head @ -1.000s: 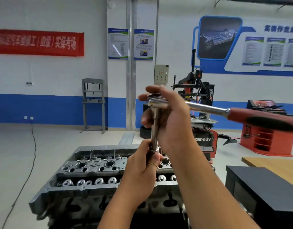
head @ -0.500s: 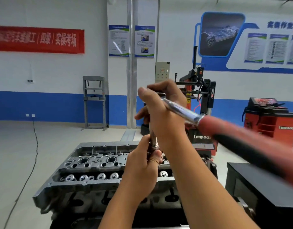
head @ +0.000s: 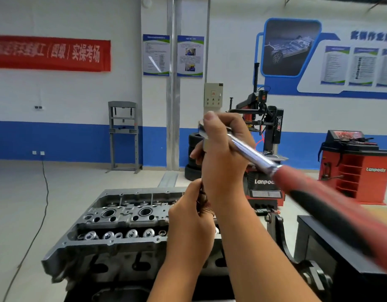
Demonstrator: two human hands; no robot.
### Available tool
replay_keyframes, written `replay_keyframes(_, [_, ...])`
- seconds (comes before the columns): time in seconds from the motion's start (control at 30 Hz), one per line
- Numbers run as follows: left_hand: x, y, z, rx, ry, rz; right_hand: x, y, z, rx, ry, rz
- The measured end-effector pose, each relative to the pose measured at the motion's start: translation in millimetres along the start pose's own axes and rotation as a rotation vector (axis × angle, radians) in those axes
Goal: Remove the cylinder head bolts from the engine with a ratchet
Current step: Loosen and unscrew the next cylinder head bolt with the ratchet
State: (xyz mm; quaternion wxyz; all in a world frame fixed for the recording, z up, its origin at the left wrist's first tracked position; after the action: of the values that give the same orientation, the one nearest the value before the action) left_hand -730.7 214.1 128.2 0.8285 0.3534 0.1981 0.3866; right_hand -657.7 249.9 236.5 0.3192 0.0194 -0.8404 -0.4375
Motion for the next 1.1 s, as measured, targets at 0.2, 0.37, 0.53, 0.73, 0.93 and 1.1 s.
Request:
replay_keyframes(0.2, [-5,4,-4,-0.017,-0.081,-0.204,12,4,6,0.342,0.162,-0.228])
replay_keyframes(0.37, [1,2,-3,-0.028,-0.028,-0.065,1,10,11,0.546,0.296,-0.244])
replay_keyframes(0.53, [0,-1,1,-0.004,-0.048,0.006,-2,1,3,0.164,0.116,-0.016])
replay_keyframes(0.73, [-7,5,-7,-0.028,-0.111,-0.110,11,0,0,0.065,-0.093,-0.103])
replay_keyframes(0.93, [-3,6,-12,-0.100,-0.144,-0.145,5,11,8,0.600,0.288,-0.347])
replay_keyframes(1.1, [-2,1,-4,-0.027,-0.115,-0.017,2,8,5,0.365,0.168,-0.086])
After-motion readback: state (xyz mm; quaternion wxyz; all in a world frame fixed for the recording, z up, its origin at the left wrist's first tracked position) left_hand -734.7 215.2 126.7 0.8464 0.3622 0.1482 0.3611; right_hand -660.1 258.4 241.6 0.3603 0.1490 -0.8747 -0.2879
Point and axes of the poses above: each hand's wrist, its own y-axis towards the middle knuckle, its own x-axis out of the palm, z = x × y, the point moved 6 cm from there along y, towards the middle knuckle, and after that the axes turned 9 degrees about z, right-handed, at the moved point
